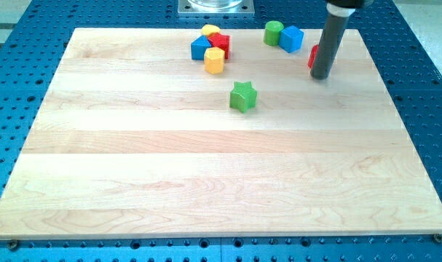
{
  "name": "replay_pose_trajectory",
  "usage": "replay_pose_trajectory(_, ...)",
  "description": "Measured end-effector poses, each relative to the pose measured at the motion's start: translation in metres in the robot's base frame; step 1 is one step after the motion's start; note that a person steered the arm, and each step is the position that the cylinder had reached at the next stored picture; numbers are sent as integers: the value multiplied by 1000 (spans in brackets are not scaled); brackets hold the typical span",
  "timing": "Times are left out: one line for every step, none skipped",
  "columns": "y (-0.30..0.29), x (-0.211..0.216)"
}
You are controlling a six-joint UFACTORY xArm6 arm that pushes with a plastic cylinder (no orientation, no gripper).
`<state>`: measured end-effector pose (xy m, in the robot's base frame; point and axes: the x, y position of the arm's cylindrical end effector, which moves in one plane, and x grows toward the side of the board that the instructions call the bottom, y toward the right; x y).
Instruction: Move the red circle to the right of the blue cube
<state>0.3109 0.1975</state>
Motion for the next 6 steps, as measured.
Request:
replay_pose_trajectory(7, -31)
replay_pose_trajectory(26, -56)
replay_pose_trajectory(45, -44)
replay_pose_trajectory(94, -98)
replay_pose_trajectory(89, -120)
replay_pose_trajectory(28, -118)
